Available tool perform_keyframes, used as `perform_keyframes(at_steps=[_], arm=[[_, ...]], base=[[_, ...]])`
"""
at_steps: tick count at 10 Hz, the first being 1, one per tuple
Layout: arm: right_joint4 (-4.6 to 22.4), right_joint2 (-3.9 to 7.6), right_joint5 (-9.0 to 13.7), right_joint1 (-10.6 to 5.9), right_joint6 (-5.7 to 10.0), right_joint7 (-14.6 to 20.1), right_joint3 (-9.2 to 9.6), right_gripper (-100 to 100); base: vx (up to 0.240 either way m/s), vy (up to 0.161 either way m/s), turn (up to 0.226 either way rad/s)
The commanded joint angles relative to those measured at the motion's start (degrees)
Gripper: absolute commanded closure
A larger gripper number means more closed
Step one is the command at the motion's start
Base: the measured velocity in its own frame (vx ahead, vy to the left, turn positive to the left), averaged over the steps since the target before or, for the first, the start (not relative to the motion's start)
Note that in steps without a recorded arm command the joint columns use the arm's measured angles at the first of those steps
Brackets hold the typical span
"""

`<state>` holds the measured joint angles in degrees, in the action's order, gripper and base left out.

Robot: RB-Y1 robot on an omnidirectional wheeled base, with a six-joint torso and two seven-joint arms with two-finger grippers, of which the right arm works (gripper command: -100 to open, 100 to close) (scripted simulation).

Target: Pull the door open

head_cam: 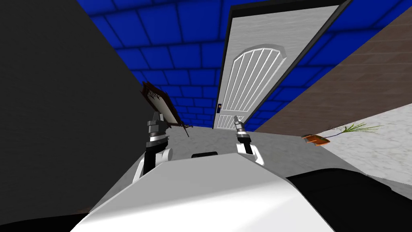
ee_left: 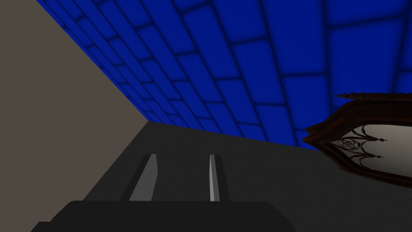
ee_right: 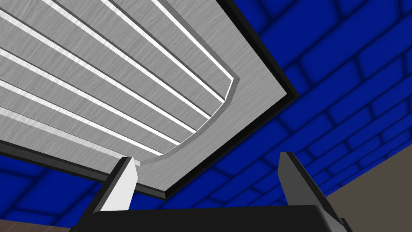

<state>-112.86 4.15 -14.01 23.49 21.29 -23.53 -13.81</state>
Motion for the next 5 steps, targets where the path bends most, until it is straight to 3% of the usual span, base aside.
perform_keyframes(at_steps=[1,5], arm=[[2.1,0.01,-1.1,-1.40,-0.19,-1.9,-1.13,-100],[6.3,-0.15,-3.6,-3.59,-0.52,-6.3,-3.85,-100]], base=[[0.096,-0.001,0.082],[0.099,-0.014,0.084]])
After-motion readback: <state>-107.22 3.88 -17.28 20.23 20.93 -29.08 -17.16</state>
